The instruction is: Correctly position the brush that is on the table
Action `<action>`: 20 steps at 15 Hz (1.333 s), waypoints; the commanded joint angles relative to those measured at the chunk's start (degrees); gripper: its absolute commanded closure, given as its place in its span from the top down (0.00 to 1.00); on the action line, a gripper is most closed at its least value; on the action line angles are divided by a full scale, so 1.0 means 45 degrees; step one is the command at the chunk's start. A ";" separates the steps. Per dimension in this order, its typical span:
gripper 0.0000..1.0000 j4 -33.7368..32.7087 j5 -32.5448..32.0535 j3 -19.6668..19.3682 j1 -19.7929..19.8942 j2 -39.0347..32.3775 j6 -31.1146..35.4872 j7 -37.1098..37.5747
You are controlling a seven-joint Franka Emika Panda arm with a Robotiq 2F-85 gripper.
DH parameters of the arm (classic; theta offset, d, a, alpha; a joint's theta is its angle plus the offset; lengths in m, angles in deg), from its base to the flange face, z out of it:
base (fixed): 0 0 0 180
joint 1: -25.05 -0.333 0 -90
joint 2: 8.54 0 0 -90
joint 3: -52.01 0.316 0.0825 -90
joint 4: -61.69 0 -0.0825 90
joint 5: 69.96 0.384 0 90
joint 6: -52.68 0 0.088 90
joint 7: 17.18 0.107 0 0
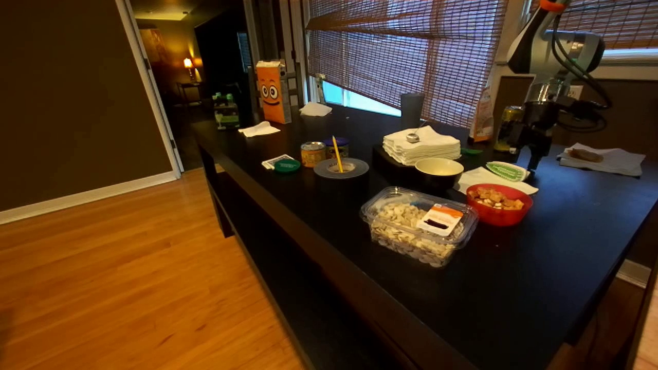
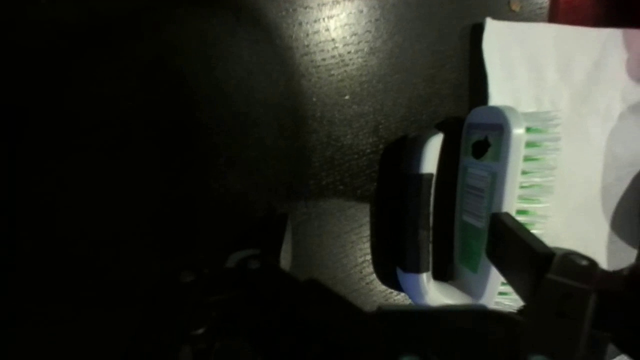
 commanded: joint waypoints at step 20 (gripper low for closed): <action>0.54 0.0197 0.0470 0.0445 0.0373 -0.0367 0.1607 0.0237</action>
